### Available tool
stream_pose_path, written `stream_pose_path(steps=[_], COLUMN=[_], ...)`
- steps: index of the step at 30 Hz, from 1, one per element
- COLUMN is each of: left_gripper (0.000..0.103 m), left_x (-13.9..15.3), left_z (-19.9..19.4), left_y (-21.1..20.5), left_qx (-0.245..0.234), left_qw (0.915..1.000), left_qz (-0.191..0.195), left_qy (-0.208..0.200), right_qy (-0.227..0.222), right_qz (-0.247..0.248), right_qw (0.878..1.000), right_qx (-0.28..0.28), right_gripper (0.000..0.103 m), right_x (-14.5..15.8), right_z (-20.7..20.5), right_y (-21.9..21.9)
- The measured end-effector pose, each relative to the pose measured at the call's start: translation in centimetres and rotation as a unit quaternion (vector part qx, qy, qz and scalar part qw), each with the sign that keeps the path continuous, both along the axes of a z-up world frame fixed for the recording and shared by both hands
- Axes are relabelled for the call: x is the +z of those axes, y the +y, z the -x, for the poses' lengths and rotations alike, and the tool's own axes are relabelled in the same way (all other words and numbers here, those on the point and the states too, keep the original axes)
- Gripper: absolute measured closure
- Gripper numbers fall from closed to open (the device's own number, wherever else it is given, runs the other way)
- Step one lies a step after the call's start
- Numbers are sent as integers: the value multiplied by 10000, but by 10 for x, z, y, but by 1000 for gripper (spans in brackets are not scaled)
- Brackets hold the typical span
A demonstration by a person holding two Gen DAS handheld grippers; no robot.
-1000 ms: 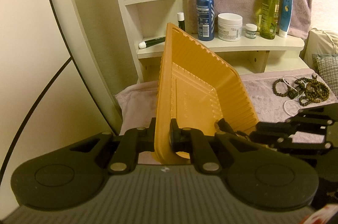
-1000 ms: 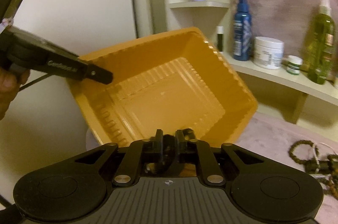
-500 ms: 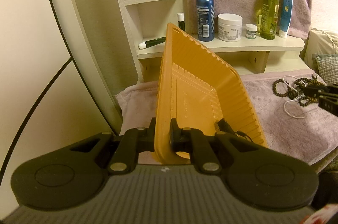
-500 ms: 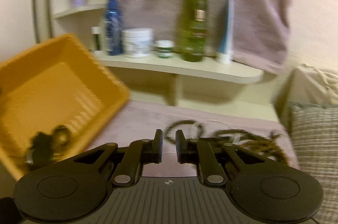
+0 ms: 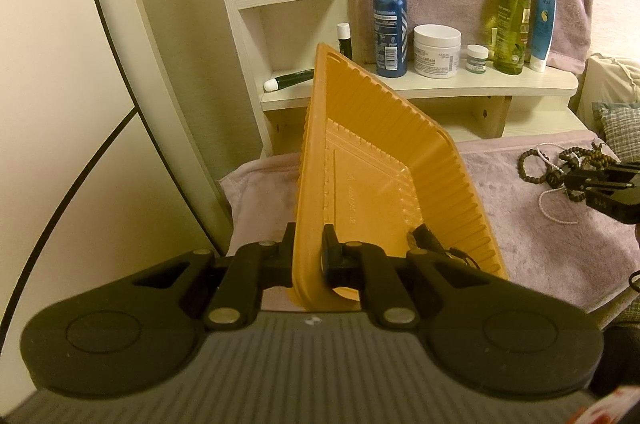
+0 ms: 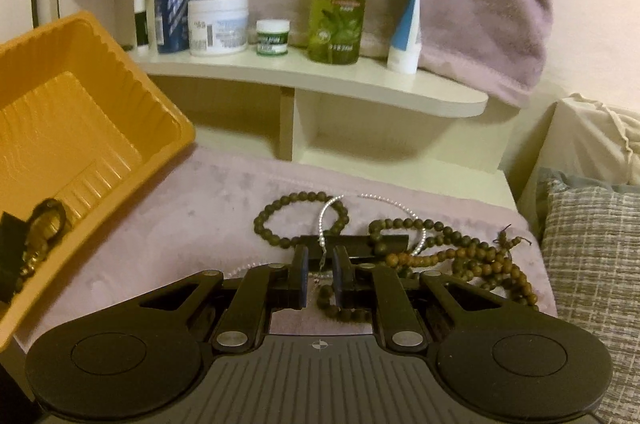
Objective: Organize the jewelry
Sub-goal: 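Close the right tool on the white pearl necklace, then lift the pearl necklace into the orange tray and open the right tool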
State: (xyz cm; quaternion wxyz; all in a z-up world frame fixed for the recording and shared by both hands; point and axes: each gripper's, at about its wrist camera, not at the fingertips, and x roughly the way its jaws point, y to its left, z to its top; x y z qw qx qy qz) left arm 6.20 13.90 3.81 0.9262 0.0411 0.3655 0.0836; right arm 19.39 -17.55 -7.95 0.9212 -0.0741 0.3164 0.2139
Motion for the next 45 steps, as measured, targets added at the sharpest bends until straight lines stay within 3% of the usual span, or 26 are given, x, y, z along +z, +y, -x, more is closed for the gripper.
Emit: stream_pose_path(steps=[12,15,20,45], left_gripper=[94,94,94,94], left_x=[-1,-1,-1,-1], left_z=[0,0,1,2], left_y=[1,1,0,-1], left_qx=[3,1,6,10], left_qw=[10000,10000,10000,10000], left_qz=[2,-1,5,-5], left_qy=[-5,-6,-4,-27], right_qy=[202,280,145,-1138], right_qz=[-18,-113,-118,-1076], right_qw=[9998,9995,9998,9864], right_qx=[-51,-2,106,507], right_gripper=[91,101,101,101], right_x=[-10,-9,-5,129], right_z=[-13,-14,-5,26], right_y=[3,2,4,-21])
